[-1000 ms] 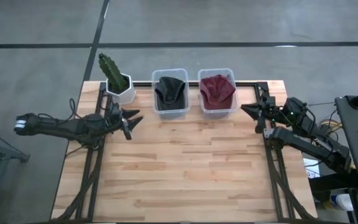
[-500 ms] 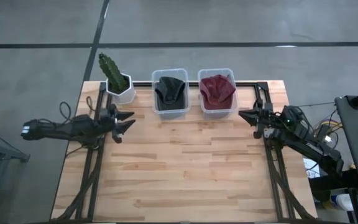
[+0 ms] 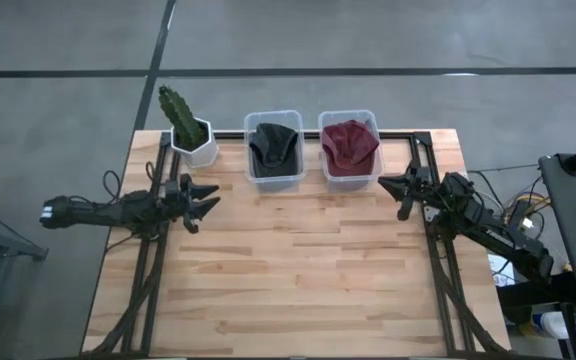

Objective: Pick & Place hat
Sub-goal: Return to Home Position

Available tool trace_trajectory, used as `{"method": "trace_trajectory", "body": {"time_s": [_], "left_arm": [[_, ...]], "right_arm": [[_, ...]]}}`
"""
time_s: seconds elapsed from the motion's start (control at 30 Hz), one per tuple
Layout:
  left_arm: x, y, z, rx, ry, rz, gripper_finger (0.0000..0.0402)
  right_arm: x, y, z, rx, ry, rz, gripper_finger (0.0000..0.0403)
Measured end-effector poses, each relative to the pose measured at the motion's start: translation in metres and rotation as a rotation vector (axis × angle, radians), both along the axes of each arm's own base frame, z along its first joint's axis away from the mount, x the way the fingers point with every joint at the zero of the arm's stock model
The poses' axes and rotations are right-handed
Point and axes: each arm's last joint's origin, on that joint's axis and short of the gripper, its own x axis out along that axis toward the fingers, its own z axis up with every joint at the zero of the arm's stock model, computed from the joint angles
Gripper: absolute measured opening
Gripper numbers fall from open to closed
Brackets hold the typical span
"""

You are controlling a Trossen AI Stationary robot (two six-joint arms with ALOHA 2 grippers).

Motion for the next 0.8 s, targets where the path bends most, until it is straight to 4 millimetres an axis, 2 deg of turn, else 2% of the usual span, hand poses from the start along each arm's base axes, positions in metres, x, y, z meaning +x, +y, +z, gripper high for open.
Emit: {"method": "trace_trajectory", "body": {"time_s": [0.13,0.8], "left_arm": [[0.0001,0.0,-0.0011,0.026,0.016,0.003,0.0193],[0.0007,0.0001,-0.0096,0.126,0.135,0.01,0.0193]], "right_arm": [[0.0029,-0.0013,-0.0062,-0.031,-0.033,0.016,0.0036],[0.003,-0.0013,-0.0064,-0.045,-0.034,0.018,0.0036]]}}
